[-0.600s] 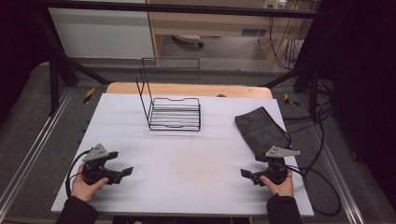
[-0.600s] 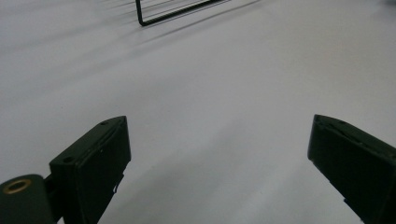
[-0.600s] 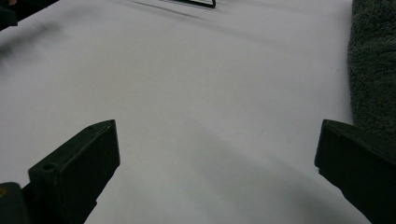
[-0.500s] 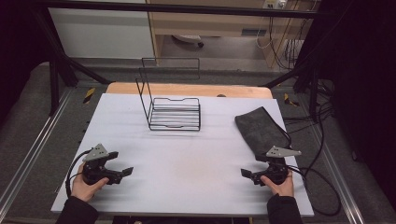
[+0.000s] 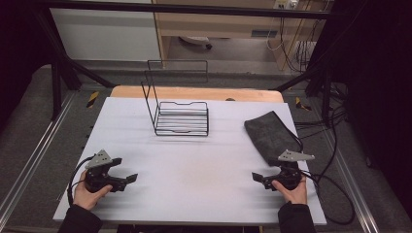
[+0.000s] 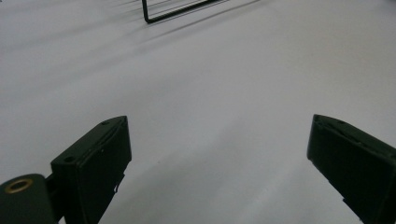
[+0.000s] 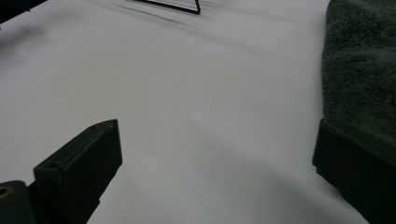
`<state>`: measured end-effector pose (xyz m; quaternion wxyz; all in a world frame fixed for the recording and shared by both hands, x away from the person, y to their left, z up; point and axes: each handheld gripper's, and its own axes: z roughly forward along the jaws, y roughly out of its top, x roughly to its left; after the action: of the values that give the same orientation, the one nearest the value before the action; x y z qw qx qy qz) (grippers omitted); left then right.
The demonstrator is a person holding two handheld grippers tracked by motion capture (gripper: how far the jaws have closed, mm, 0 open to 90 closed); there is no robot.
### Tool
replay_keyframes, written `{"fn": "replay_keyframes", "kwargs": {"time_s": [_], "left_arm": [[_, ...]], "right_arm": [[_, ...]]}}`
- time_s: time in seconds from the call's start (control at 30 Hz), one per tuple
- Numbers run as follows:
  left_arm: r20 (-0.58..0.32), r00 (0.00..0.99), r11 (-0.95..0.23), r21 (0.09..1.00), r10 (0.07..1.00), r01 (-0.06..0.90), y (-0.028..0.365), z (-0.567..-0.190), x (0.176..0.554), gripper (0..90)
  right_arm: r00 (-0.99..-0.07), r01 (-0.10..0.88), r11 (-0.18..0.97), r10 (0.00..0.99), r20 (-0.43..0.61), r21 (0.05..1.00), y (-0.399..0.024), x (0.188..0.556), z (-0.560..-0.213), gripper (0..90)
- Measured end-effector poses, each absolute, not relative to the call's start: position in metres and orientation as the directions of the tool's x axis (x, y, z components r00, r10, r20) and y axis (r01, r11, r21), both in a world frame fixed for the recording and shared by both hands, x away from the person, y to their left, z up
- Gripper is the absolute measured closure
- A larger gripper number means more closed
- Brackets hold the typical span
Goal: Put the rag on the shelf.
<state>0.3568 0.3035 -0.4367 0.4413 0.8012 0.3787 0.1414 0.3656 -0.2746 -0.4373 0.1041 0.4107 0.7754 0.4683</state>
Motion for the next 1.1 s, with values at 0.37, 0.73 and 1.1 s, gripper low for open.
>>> {"fn": "replay_keyframes", "kwargs": {"time_s": [0.37, 0.73, 1.1], "left_arm": [[-0.100, 0.673, -0.335, 0.808, 0.733, 0.485, 0.301, -0.438, 0.357, 6.7], [-0.099, 0.668, -0.337, 0.803, 0.737, 0.491, 0.302, -0.438, 0.357, 7.5], [-0.099, 0.667, -0.341, 0.799, 0.738, 0.495, 0.300, -0.439, 0.358, 8.1]], "right_arm": [[-0.564, 0.547, 0.240, 0.814, 0.141, 0.802, -0.278, 0.383, -0.423, 13.3], [-0.506, 0.583, 0.317, 0.862, 0.028, 0.748, -0.287, 0.410, -0.434, 41.5], [-0.504, 0.578, 0.400, 0.860, -0.074, 0.711, -0.290, 0.419, -0.446, 59.0]]}}
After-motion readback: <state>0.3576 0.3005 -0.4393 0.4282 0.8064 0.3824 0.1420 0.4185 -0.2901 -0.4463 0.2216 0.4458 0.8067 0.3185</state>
